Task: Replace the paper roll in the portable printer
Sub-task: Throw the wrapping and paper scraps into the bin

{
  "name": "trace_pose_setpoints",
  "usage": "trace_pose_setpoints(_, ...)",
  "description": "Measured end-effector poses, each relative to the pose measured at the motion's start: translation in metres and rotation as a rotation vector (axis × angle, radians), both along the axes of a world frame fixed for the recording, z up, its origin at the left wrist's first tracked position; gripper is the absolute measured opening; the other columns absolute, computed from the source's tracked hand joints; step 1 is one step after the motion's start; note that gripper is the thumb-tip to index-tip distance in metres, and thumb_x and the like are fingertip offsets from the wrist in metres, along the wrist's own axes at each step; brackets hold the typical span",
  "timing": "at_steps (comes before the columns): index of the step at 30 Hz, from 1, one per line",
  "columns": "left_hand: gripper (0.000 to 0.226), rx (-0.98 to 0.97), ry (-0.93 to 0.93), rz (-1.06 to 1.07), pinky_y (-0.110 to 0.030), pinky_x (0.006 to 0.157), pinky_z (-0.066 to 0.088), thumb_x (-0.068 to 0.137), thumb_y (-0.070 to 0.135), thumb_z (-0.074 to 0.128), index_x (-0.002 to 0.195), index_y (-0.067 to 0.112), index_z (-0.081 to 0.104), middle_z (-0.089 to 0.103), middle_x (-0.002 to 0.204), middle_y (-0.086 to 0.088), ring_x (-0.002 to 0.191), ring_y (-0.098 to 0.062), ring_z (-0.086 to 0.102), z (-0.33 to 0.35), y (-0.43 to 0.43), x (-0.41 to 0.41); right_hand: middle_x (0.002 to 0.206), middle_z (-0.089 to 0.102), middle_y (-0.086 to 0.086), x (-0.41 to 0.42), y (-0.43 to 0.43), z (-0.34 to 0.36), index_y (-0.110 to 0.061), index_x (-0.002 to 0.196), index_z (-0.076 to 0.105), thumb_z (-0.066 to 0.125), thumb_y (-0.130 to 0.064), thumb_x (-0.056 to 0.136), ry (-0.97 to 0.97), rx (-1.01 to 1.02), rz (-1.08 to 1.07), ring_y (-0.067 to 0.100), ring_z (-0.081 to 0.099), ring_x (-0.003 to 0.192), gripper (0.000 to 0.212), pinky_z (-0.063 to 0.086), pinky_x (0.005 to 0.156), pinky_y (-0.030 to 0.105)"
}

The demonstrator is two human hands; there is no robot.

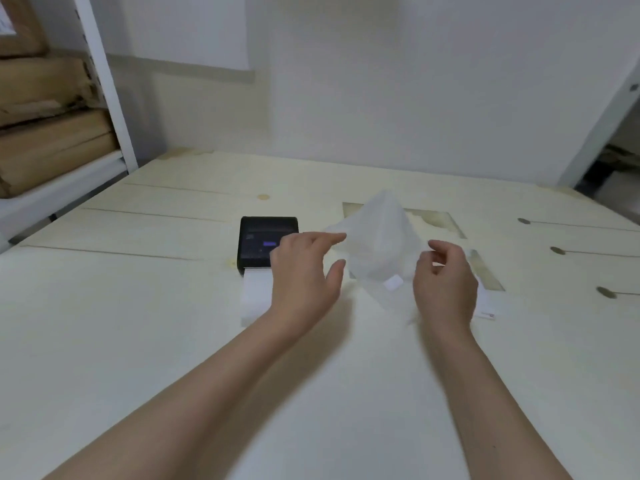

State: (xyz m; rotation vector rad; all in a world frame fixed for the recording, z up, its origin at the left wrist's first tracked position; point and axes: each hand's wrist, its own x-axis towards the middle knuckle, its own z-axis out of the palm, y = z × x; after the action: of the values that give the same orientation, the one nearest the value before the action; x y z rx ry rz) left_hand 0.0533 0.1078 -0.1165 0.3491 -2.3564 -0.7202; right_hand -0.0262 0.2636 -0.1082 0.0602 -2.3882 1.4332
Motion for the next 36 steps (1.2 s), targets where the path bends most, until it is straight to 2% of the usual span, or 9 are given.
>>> trace_pose_setpoints(4,0.037,-0.049,-0.089,-0.095,-0.033,0.099,0.025,0.091,0.031,0.059,0.129,0.034,0.062,0.063,0.127,0.007,0.125,-0.02,0.048,-0.003,0.04,-0.015,0.139,0.047,0.016,-0.026,0.043,-0.012,-0.014,0.135,0.046,0.058,-0.03,0.091,-0.203,0.36,-0.212,0.037,0.038,0.128,0.048,0.037,0.098,0.045)
trace_pose_setpoints(7,0.042,-0.102,-0.204,-0.17,-0.036,0.109,0.018,0.092,0.04,0.056,0.134,0.035,0.056,0.057,0.135,0.007,0.134,-0.018,0.04,-0.011,0.063,-0.027,0.142,0.042,0.02,-0.028,0.057,-0.017,-0.013,0.138,0.037,0.059,-0.039,0.091,-0.381,0.64,-0.214,0.038,0.037,0.128,0.058,0.033,0.101,0.045)
trace_pose_setpoints(9,0.051,-0.139,-0.317,-0.212,-0.042,0.117,0.007,0.091,0.048,0.055,0.14,0.035,0.048,0.048,0.145,0.005,0.142,-0.019,0.029,-0.018,0.074,-0.034,0.142,0.044,0.02,-0.03,0.061,-0.017,-0.013,0.14,0.033,0.06,-0.036,0.091,-0.418,0.665,-0.195,0.038,0.04,0.127,0.06,0.032,0.102,0.044)
trace_pose_setpoints(13,0.065,-0.204,-0.498,-0.246,-0.048,0.121,0.003,0.087,0.058,0.056,0.144,0.028,0.043,0.037,0.154,-0.001,0.149,-0.023,0.017,-0.027,0.085,-0.046,0.136,0.048,0.02,-0.036,0.068,-0.014,-0.008,0.14,0.029,0.061,-0.014,0.087,-0.474,0.461,-0.191,0.038,0.05,0.124,0.062,0.038,0.101,0.042)
trace_pose_setpoints(17,0.036,-0.2,-0.359,-0.186,-0.035,0.102,0.036,0.09,0.043,0.056,0.116,0.02,0.064,0.061,0.131,0.0,0.126,-0.023,0.05,-0.032,0.085,-0.052,0.121,0.065,0.016,-0.034,0.085,-0.016,-0.003,0.125,0.053,0.054,-0.019,0.096,-0.378,0.232,-0.146,0.036,0.061,0.113,0.033,0.042,0.082,0.032)
trace_pose_setpoints(21,0.018,-0.067,-0.321,-0.14,-0.033,0.086,0.041,0.093,0.028,0.053,0.095,0.018,0.068,0.069,0.11,-0.001,0.107,-0.024,0.06,-0.024,0.096,-0.049,0.084,0.063,0.008,-0.017,0.1,-0.005,-0.003,0.086,0.061,0.047,-0.021,0.099,-0.35,-0.287,-0.032,0.028,0.059,0.083,0.026,0.041,0.057,0.028)
trace_pose_setpoints(25,0.017,0.095,-0.3,-0.212,-0.03,0.079,0.041,0.093,0.032,0.056,0.091,0.021,0.068,0.069,0.109,0.002,0.103,-0.019,0.061,-0.016,0.127,-0.039,0.099,0.066,0.013,0.003,0.106,0.006,-0.001,0.105,0.061,0.047,-0.017,0.1,-0.466,-0.684,0.13,0.032,0.066,0.09,0.022,0.056,0.075,0.037)
trace_pose_setpoints(32,0.02,0.371,-0.309,-0.471,-0.027,0.072,0.05,0.082,0.044,0.067,0.089,0.026,0.069,0.072,0.092,0.009,0.084,-0.006,0.067,0.0,0.201,-0.015,0.109,0.069,0.018,0.022,0.167,0.001,0.002,0.114,0.061,0.048,-0.008,0.099,-0.42,-0.678,0.018,0.032,0.07,0.095,0.022,0.057,0.079,0.039)
trace_pose_setpoints(36,0.042,0.334,-0.136,-0.277,-0.034,0.102,0.033,0.082,0.049,0.064,0.115,0.024,0.054,0.047,0.123,-0.002,0.119,-0.022,0.045,0.002,0.238,-0.013,0.109,0.071,0.013,0.038,0.225,-0.012,-0.003,0.115,0.062,0.056,-0.011,0.095,-0.359,-0.619,-0.147,0.028,0.071,0.095,0.022,0.059,0.079,0.037)
